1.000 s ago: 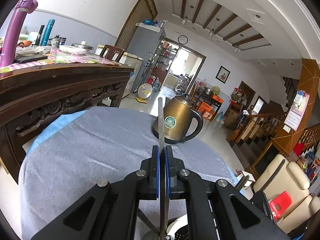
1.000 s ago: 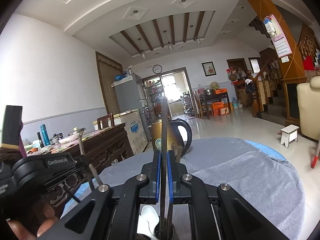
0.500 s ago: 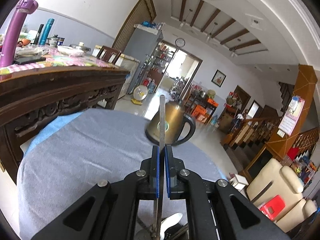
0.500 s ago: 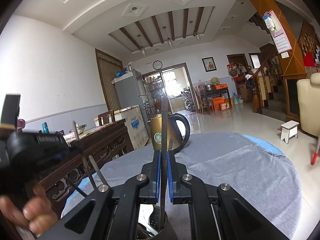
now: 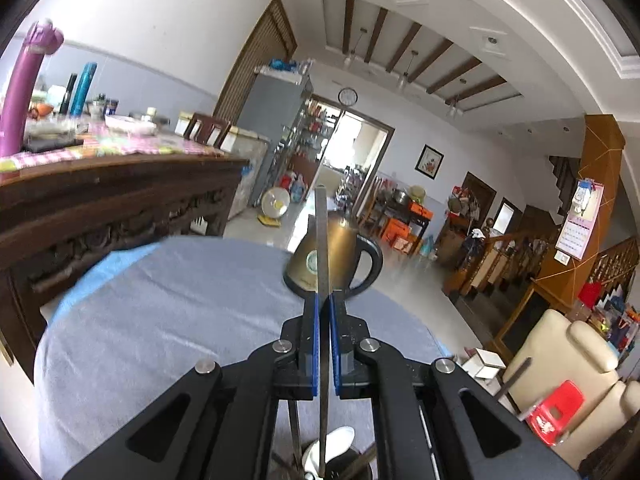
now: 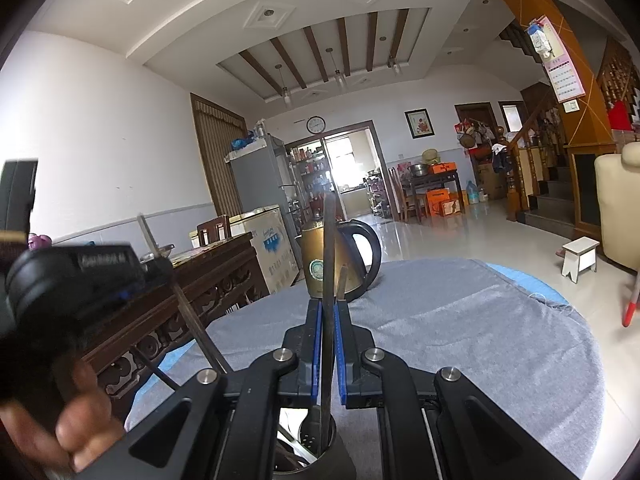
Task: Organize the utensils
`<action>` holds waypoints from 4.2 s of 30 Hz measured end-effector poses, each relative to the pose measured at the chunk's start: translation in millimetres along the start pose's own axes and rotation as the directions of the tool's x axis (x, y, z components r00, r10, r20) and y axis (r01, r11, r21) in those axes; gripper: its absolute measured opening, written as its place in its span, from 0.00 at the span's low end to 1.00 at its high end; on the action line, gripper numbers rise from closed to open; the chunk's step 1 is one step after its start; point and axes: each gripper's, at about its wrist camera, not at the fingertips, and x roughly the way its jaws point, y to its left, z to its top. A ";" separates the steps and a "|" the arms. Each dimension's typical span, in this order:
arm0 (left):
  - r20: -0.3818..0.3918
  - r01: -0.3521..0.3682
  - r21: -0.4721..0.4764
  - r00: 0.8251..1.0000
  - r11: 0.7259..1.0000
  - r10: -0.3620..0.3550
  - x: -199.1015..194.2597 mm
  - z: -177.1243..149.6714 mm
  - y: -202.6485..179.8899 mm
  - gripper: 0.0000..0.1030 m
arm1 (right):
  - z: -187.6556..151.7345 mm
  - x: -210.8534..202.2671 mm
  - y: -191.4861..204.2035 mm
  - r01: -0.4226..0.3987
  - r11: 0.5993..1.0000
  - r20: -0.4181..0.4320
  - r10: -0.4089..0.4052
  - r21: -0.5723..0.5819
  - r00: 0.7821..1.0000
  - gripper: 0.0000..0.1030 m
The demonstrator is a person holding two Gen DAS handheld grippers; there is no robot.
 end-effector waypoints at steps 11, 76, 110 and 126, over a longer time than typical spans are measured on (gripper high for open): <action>-0.068 -0.002 0.075 0.998 0.997 0.007 -1.1 -11.6 2.5 0.06 | -2.4 -1.4 3.2 -0.015 1.000 -0.019 0.015 0.000 1.000 0.07; -0.075 -0.278 0.483 0.931 0.830 0.356 -161.2 -8.4 4.4 0.95 | 25.4 -150.0 29.0 0.087 0.979 -0.276 -0.137 -0.185 0.951 0.71; -0.213 -0.256 0.489 0.892 0.834 0.398 -135.2 -49.1 6.8 0.95 | -7.4 -129.4 15.1 0.086 0.986 -0.334 -0.130 -0.142 0.934 0.74; -0.240 -0.264 0.456 0.883 0.850 0.403 -130.8 -49.9 22.3 0.95 | -4.7 -126.1 18.3 0.100 0.984 -0.330 -0.145 -0.149 0.933 0.74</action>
